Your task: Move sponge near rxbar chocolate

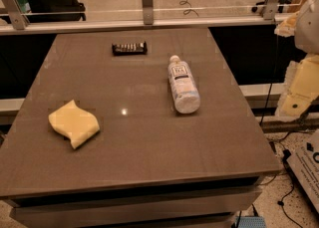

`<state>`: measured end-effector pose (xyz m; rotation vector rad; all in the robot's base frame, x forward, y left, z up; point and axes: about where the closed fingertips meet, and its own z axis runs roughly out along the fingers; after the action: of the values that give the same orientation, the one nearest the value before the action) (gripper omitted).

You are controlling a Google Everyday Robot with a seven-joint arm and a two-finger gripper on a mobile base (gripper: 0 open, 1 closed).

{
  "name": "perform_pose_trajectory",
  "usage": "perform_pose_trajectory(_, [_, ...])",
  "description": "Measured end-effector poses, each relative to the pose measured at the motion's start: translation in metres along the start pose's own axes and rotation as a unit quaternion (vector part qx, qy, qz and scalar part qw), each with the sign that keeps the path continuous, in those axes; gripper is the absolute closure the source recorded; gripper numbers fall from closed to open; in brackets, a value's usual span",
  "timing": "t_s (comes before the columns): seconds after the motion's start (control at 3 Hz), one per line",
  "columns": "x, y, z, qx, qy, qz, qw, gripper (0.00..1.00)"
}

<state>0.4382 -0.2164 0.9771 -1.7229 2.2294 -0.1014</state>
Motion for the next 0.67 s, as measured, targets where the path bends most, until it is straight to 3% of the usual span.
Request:
perform_pose_trajectory(0.33, [0.000,0.000,0.000,0.000,0.000,0.000,1.0000,0.00])
perform_pose_trajectory(0.67, [-0.003,-0.011,-0.014,0.024,-0.001,-0.012,0.9996,0.00])
